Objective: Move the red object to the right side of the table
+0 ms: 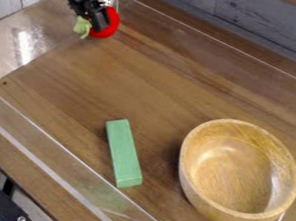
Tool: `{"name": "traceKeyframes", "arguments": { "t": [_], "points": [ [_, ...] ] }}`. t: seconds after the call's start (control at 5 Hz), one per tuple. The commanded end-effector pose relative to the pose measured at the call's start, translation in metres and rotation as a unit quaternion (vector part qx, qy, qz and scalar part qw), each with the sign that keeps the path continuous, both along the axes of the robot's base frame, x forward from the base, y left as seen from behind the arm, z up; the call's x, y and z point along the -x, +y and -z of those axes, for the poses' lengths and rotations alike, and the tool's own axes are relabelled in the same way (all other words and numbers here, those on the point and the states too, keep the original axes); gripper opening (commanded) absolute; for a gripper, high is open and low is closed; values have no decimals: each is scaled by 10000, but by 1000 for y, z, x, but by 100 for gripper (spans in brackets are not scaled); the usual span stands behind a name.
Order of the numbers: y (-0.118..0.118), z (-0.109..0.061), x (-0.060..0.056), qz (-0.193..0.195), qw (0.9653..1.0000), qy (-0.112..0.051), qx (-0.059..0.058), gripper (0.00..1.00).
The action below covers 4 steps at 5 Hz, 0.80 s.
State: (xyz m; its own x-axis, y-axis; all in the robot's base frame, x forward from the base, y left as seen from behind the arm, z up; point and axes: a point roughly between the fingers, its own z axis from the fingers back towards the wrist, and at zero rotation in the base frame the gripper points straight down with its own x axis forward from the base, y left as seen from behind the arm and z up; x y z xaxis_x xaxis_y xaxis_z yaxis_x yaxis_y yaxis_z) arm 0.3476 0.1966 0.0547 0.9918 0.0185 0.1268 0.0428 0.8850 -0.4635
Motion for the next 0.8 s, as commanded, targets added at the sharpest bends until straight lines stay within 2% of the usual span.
{"name": "traceKeyframes", "arguments": {
  "t": [0.0,0.4,0.6],
  "points": [
    [-5,-34,-11,-432,9982,-302,-280,0],
    [-24,-65,-6,-730,9967,-267,-227,0],
    [-41,-67,-13,-822,9960,-281,-214,0]
  ]
}}
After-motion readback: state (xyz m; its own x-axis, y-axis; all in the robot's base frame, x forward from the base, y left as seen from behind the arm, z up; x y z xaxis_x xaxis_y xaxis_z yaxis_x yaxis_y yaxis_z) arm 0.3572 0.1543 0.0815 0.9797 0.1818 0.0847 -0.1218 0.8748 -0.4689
